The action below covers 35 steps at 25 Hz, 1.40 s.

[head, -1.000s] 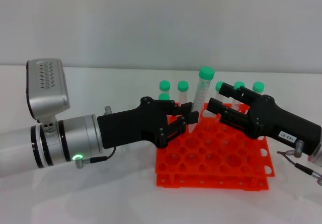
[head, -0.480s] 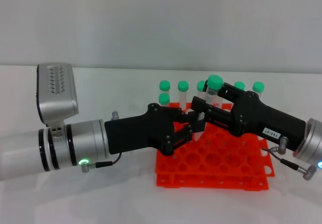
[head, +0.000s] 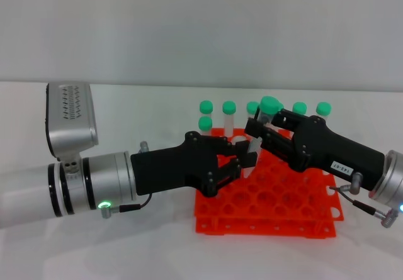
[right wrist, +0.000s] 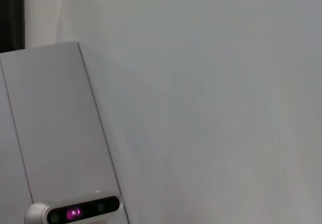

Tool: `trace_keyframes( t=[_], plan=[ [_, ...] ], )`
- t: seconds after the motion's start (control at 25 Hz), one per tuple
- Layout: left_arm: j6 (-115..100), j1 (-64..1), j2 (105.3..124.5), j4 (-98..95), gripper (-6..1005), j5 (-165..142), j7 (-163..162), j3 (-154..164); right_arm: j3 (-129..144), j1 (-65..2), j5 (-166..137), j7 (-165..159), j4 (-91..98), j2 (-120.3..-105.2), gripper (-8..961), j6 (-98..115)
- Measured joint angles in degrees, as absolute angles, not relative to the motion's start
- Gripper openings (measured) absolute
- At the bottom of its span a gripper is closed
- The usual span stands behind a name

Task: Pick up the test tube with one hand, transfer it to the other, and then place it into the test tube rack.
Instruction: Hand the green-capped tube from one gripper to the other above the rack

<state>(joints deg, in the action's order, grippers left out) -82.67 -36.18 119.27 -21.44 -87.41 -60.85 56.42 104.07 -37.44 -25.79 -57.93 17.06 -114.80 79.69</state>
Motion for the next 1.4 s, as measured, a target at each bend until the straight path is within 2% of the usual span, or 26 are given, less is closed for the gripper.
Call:
trace_keyframes(
  t=[0.48, 1.2, 1.4],
  plan=[
    [-82.5, -36.0, 119.27, -21.3, 311, -87.4, -60.8, 56.4, 104.0, -37.5, -26.0, -57.9, 17.0, -114.78, 200, 79.7],
    [-75.5, -37.0, 119.60, -18.0, 325, -83.5, -59.6, 56.2, 104.1, -37.4, -26.0, -58.0, 17.1, -114.86, 202, 80.0],
    [-74.6, -37.9, 119.65, -16.9, 497, -83.0, -59.5, 56.2, 104.0, -37.8, -25.9, -57.7, 17.1, -114.84, 202, 79.7]
  ],
)
